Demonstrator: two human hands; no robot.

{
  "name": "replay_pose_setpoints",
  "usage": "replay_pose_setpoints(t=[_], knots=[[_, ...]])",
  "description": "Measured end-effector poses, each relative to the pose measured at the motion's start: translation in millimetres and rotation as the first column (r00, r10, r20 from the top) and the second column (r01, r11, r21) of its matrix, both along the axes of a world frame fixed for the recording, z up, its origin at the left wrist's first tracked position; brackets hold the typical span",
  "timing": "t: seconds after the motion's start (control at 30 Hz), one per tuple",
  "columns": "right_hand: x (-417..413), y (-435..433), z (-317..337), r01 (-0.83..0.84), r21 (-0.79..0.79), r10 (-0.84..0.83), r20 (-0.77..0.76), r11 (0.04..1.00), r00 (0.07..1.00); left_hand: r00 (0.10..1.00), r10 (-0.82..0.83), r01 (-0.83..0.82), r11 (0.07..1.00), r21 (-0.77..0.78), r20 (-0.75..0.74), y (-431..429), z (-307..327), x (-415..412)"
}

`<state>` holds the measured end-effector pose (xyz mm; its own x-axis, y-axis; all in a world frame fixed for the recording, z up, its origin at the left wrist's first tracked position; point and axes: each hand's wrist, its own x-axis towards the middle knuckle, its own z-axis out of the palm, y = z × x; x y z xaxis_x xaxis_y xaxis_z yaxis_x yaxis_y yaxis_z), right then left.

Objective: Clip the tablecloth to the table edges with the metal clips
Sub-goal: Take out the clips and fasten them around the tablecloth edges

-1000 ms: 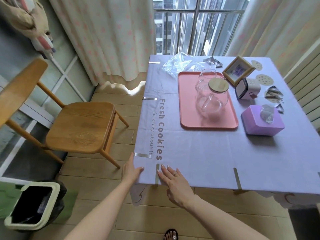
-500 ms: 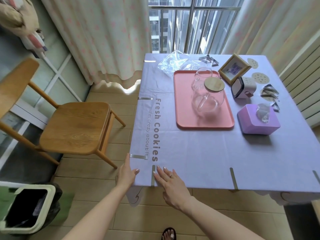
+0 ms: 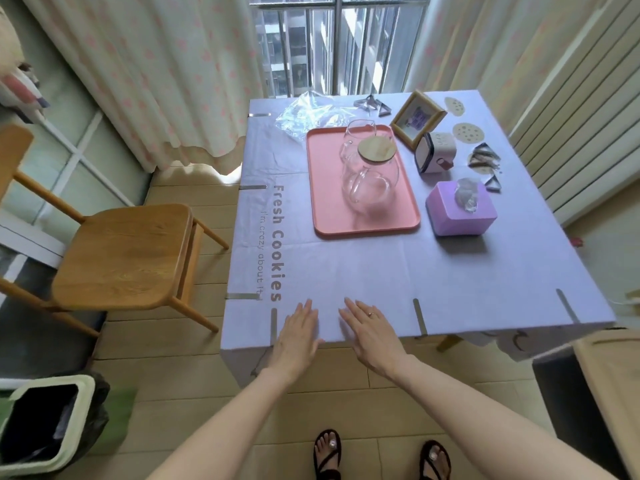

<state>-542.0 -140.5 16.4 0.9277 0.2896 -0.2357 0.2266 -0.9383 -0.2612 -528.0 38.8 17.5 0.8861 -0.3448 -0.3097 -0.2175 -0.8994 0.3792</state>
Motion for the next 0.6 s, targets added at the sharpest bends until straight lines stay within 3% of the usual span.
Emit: replay_pose_setpoints(t=[0.3, 0.6], knots=[[-45.0, -155.0, 5.9, 0.16, -0.17, -0.169, -0.041, 0.972, 0.985, 0.976, -0.218, 0.217, 0.976, -0.033, -0.021, -124.8, 10.1, -19.6], [-76.9, -309.6, 15.7, 0.293, -0.119, -0.305, -0.102, 0.949, 0.947, 0.977, -0.215, 0.215, 0.976, 0.024, -0.012, -260.1, 9.9, -48.5]])
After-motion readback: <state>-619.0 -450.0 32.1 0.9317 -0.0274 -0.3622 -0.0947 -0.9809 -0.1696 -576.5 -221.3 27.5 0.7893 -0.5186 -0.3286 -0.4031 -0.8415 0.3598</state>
